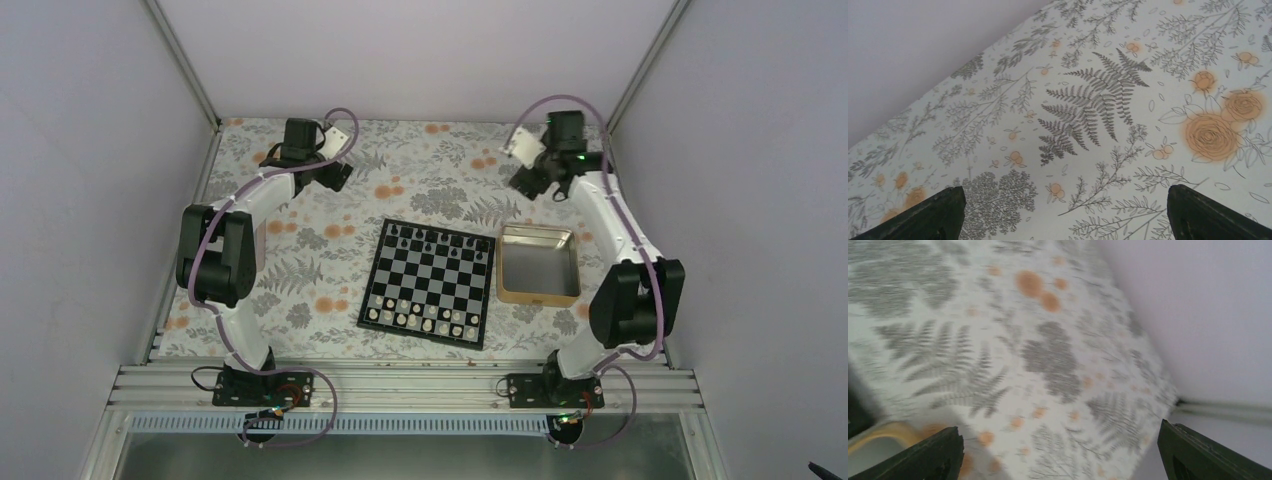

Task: Set up the chess pieces on the board
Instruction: Reset both arms

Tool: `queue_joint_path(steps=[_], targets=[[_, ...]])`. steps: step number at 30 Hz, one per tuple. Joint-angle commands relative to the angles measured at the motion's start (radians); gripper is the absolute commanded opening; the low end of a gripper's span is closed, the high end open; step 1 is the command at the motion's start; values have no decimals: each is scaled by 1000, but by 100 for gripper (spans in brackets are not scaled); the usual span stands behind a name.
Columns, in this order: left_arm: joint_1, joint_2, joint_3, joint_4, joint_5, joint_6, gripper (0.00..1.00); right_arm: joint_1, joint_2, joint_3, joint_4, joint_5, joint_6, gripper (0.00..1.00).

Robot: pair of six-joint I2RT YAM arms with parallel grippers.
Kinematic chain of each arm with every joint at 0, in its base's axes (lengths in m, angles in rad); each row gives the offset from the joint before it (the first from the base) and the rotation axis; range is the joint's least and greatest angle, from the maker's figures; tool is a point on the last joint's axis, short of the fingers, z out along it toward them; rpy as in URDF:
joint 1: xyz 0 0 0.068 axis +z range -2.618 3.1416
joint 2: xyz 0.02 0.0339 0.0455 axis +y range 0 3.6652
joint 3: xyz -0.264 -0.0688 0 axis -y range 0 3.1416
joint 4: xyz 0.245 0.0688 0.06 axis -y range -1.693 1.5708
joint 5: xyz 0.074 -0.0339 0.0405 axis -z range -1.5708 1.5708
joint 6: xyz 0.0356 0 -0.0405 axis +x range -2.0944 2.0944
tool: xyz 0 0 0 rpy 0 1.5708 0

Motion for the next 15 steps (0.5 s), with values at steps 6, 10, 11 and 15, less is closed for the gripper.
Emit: queue_joint_path(steps=[6,10,11,15], targets=[[12,-41,-5,73,-35,-45,100,-129,-66,-71,235,-75,90,100],[14,-65,-28,98,-54,-53,100,-130,-48,-77,244,-106,102,100],[14,-66,-29,96,-54,-54,100,-130,-42,-77,246,-106,105,100],[27,-85,-46,115,-44,-65,100,-130,-39,-83,256,-106,109,100]])
